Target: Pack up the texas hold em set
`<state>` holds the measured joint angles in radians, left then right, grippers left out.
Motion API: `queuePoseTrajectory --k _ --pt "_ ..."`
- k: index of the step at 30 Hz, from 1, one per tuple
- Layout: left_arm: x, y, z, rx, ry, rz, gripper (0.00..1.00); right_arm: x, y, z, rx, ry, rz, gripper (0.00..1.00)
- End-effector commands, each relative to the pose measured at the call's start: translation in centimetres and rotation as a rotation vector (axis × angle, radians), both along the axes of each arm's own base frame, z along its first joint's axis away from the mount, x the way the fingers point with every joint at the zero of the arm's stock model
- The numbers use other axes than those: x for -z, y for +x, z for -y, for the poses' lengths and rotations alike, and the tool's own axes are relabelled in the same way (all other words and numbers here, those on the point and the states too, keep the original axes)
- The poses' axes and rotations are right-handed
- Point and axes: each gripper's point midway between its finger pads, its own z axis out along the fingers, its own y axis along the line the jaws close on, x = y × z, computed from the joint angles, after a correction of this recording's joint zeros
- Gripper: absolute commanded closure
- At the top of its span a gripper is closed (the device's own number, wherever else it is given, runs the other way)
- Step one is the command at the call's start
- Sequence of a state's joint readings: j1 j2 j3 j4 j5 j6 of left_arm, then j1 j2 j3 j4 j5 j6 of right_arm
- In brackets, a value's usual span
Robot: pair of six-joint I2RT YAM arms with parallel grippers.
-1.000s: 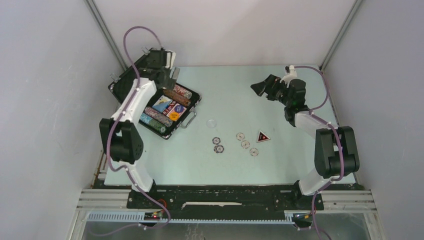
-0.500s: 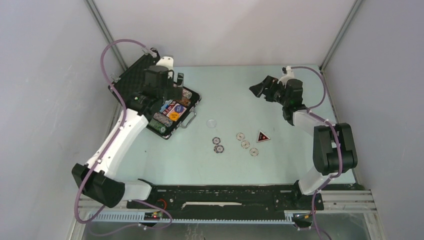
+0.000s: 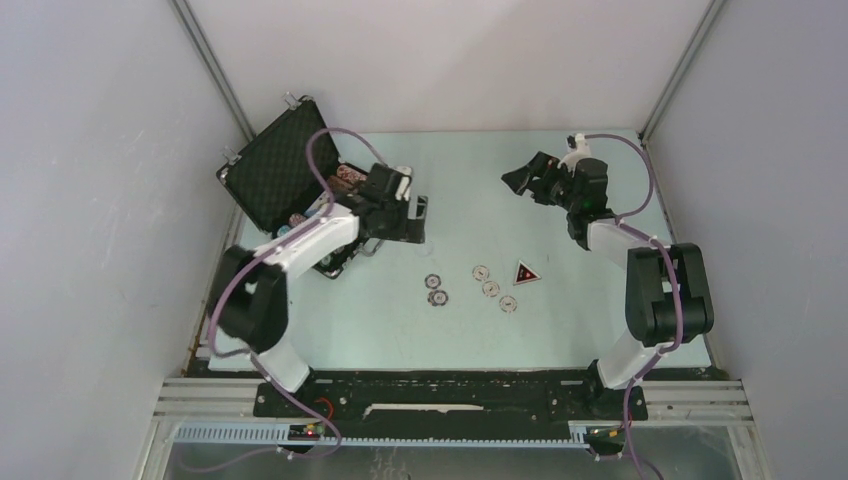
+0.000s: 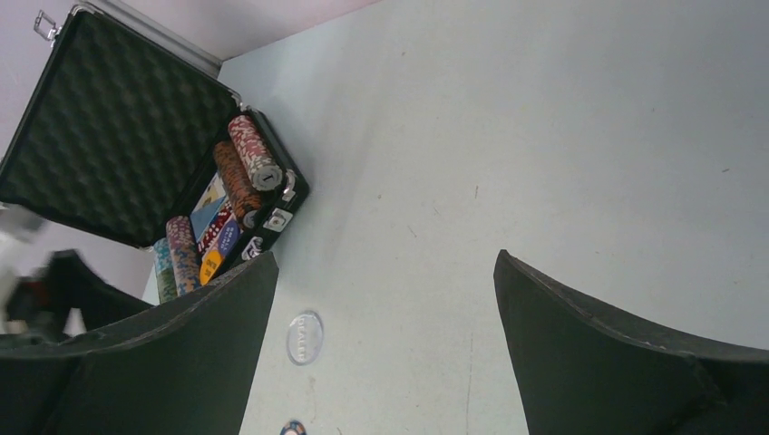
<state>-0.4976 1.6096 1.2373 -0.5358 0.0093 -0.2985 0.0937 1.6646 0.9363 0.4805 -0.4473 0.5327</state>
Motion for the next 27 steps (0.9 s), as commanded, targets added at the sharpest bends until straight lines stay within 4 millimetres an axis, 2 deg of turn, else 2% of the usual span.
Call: queuePoseTrajectory --k 1,5,9,13,17,20,25,27 --pt "0.6 2.9 4.6 0.01 -0.098 -0.013 0.0 -1.5 1.0 0.4 0.008 0.019 0.034 0.0" --pt "3.4 4.6 5.4 -0.015 -0.073 -0.048 0.0 -1.6 1.0 0.5 0.008 0.027 0.032 0.0" --pt "5.4 5.6 5.1 -0.046 0.04 -0.052 0.0 -1.6 1.0 0.5 0.006 0.032 0.031 0.0" --pt "7.0 5.6 5.5 -0.031 0.083 -0.088 0.13 -1.5 1.0 0.6 0.008 0.037 0.027 0.0" --pt "7.6 6.0 4.9 -0.058 0.15 -0.09 0.15 -1.6 1.1 0.7 0.01 0.041 0.027 0.0" --pt "8.5 5.7 5.1 -0.059 0.165 -0.114 0.18 -1.5 1.1 0.7 0.009 0.046 0.024 0.0" --pt "9.9 4.1 6.5 -0.006 0.189 -0.135 0.17 -1.5 1.2 0.9 0.012 0.051 0.023 0.0" --pt "10.2 3.7 6.4 -0.005 0.205 -0.147 0.18 -1.4 1.2 0.8 0.008 0.054 0.021 0.0"
